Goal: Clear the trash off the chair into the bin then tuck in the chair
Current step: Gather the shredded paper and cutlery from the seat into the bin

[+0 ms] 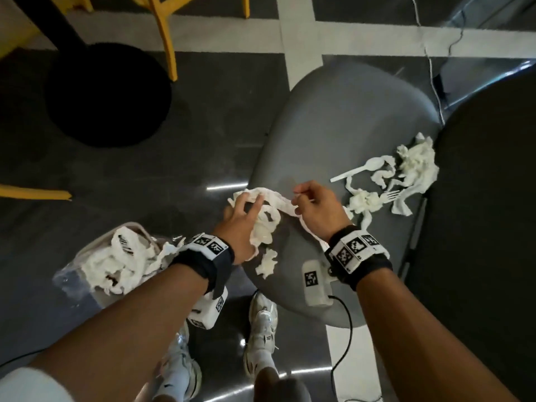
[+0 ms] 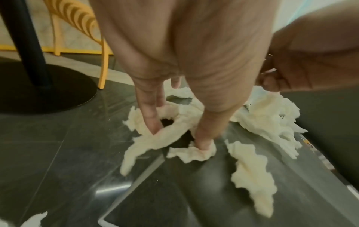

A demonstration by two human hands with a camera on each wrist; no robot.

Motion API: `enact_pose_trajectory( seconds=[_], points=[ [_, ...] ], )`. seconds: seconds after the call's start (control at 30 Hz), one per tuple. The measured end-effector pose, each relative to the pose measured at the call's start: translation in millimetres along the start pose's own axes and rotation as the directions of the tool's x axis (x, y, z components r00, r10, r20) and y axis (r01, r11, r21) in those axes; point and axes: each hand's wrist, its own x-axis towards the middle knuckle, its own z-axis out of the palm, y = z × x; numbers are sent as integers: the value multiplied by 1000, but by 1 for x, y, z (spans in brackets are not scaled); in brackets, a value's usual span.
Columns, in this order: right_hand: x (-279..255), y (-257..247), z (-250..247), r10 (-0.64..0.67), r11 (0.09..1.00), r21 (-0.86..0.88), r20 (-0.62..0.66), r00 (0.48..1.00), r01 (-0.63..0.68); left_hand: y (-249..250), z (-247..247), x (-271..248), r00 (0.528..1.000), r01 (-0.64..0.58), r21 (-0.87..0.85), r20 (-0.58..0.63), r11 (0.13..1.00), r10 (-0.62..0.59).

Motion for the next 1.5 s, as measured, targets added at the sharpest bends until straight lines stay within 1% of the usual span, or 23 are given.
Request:
enact_pose_trajectory(
  seconds=[0.07, 0.13, 0.23, 0.33, 0.37, 0.4, 0.47, 0.5, 0.57, 0.63, 0.7, 0.77, 0.83, 0.93, 1.03, 1.07, 1.13, 1.2, 1.33, 1.37, 1.43, 1.5],
  points=[
    [-2, 21, -17, 13, 1000, 17, -21, 1000, -12, 7, 2, 6, 999, 35, 8, 7, 999, -35],
    [-6, 36, -27, 18, 999, 41, -36, 999, -16, 13, 2, 12, 998, 40, 38, 40, 998, -41],
    [-14, 54, -39, -1, 999, 40, 2, 1000, 1, 23, -1, 24, 995, 40, 94, 85, 995, -48],
    [-15, 63, -51, -18, 1000, 10, 17, 1000, 18, 27, 2, 30, 998, 50, 33, 37, 998, -51],
    [-13, 65, -56, -29, 999, -28, -6, 1000, 29, 28, 4, 29, 999, 39, 26, 28, 999, -40],
    [-7, 67, -63, -56, 993, -107, -44, 997, 51, 29, 5, 27, 999, 27, 43, 33, 999, -29],
    [10, 69, -77, -141, 948, -301, -108, 984, 103, 29, 7, 22, 999, 8, 97, 48, 995, -12],
    [21, 69, -84, -158, 918, -383, -119, 980, 101, 30, 7, 20, 999, -3, 105, 40, 994, -1],
    [46, 69, -99, -134, 859, -509, -119, 984, 55, 29, 1, 19, 1000, -17, 76, -16, 997, 18],
    [71, 69, -116, -111, 784, -621, -101, 989, 24, 30, -10, 19, 996, -3, 19, -94, 1000, 5],
    [92, 71, -130, -112, 716, -698, -74, 991, 29, 31, -21, 20, 986, 0, -44, -168, 999, -7],
    [108, 74, -136, -104, 651, -758, -21, 994, 52, 35, -30, 17, 980, -41, -64, -198, 997, 28],
    [116, 76, -136, -124, 608, -790, -6, 992, 71, 40, -33, 12, 987, -80, -35, -141, 996, 74],
    [120, 75, -132, -181, 542, -836, -19, 983, 84, 43, -25, 3, 994, -102, 49, 32, 994, 100],
    [119, 69, -132, -167, 512, -855, -10, 986, 78, 40, -8, -8, 973, -123, 203, 216, 971, 78],
    [118, 66, -133, -177, 507, -859, -16, 984, 77, 40, -3, -11, 966, -149, 260, 243, 954, 85],
    [114, 56, -134, -213, 498, -864, -35, 976, 78, 38, 7, -14, 966, -205, 320, 216, 925, 139],
    [109, 41, -132, -244, 514, -851, -19, 970, 112, 34, 10, -14, 971, -218, 261, 159, 940, 181],
    [93, 11, -102, -247, 616, -748, 113, 962, 246, 24, 10, -13, 983, -176, 110, 71, 978, 169],
    [86, 6, -89, -249, 627, -725, 159, 955, 285, 22, 9, -14, 987, -159, 74, 25, 985, 157],
    [71, 0, -63, -224, 622, -709, 247, 943, 333, 16, 6, -19, 987, -140, -10, -82, 990, 139],
    [57, -6, -39, -183, 630, -704, 278, 943, 330, 6, -3, -29, 978, -139, -93, -172, 986, 121]
  ],
)
